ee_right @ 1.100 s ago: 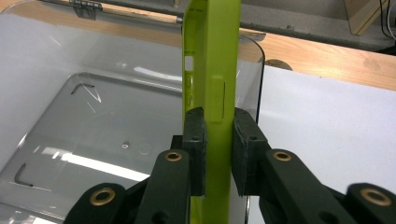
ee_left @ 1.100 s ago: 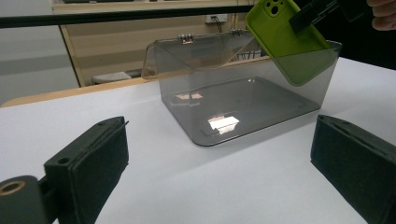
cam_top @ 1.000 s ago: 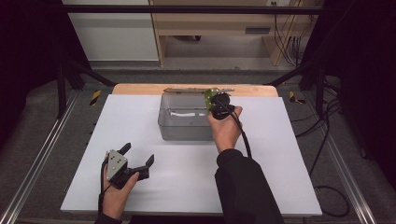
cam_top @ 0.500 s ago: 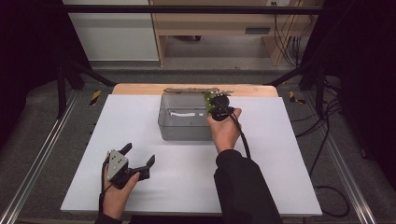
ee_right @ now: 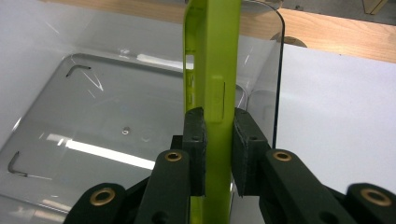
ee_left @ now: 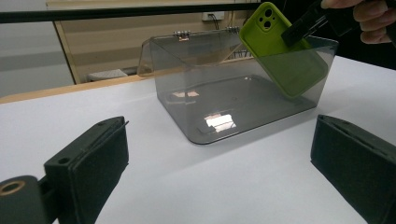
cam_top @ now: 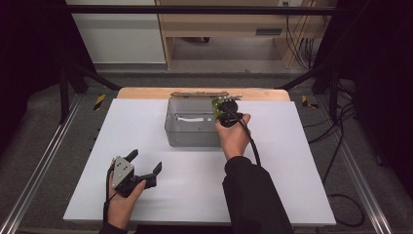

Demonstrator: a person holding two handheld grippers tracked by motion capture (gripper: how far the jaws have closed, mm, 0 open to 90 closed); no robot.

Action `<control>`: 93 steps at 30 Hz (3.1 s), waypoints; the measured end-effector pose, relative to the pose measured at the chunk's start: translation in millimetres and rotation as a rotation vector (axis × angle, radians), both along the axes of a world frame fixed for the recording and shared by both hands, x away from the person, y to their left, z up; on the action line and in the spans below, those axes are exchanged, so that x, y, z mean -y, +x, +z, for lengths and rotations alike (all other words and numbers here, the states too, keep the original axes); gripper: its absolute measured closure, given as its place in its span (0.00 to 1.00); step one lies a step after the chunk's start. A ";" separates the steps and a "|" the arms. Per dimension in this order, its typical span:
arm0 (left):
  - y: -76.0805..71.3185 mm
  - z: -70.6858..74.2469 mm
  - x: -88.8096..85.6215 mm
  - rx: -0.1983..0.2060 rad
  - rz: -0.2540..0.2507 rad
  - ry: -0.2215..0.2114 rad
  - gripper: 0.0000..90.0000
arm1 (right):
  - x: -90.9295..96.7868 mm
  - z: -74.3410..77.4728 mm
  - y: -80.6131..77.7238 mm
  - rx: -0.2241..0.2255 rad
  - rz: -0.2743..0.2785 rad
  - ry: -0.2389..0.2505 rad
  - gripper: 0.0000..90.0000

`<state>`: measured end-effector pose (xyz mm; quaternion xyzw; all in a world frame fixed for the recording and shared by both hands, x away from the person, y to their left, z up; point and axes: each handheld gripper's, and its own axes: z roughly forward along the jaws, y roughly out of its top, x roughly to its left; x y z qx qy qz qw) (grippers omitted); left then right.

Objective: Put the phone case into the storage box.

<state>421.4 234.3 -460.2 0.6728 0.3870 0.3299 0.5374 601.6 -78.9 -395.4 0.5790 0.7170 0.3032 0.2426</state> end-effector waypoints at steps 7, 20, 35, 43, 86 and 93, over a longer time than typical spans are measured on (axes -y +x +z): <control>0.3 -0.3 0.1 -0.001 0.001 -0.001 0.05 | 1.2 0.0 0.9 -0.006 -0.001 0.013 0.86; 0.8 -0.9 0.9 -0.003 -0.001 0.002 0.05 | -0.7 0.2 3.9 -0.033 -0.003 0.024 0.86; 0.8 -0.7 1.5 -0.003 -0.006 0.002 0.05 | -4.7 -1.0 6.2 -0.032 -0.005 0.015 0.86; 0.6 -0.6 1.7 -0.003 -0.007 0.003 0.05 | -7.5 -2.4 6.8 -0.016 -0.008 0.001 0.86; 0.6 -0.7 3.5 -0.004 -0.016 0.006 0.05 | -10.1 -4.7 13.2 -0.016 -0.025 0.006 0.86; 0.9 -0.5 2.3 -0.004 -0.014 0.006 0.05 | -8.7 -5.1 13.7 -0.017 -0.021 0.015 0.85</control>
